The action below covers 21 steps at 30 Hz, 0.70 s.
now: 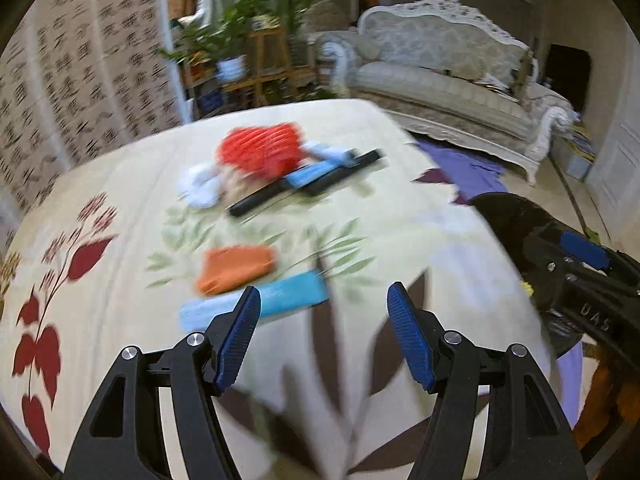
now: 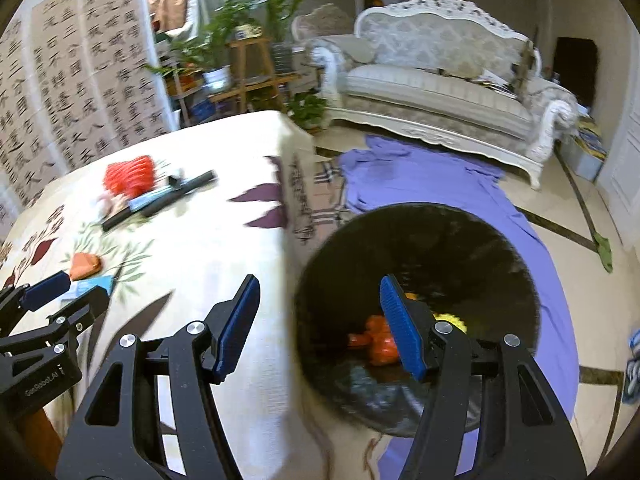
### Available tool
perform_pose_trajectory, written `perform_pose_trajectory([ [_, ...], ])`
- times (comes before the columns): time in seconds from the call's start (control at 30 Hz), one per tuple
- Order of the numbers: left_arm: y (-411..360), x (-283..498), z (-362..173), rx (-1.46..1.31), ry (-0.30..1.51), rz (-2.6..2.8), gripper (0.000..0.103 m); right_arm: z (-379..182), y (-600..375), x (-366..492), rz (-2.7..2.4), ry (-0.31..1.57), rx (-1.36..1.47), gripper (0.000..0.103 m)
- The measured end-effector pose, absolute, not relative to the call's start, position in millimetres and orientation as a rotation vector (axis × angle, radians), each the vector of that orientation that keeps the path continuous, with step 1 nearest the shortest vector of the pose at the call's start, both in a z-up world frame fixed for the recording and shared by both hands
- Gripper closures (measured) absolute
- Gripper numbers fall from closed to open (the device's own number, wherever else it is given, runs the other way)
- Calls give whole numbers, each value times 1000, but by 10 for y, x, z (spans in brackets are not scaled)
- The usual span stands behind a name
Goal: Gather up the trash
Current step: 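Move both open tools back over the bed toward the orange cloth and blue tube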
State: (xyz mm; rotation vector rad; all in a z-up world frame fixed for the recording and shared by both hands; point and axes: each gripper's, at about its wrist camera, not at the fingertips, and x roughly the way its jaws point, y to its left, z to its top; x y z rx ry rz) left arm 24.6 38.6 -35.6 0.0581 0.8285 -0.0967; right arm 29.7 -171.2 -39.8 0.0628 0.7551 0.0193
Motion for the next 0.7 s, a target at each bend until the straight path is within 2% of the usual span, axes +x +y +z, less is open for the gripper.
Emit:
perform_pose_trajectory([
  [0.4,1079,186,-554,-9,897,58,39,-379,-1230,368,113,765,7,42],
  [0.7,1280,342,-589,-9,927,96,38,-375,-1028,459,153,775,-20,42],
])
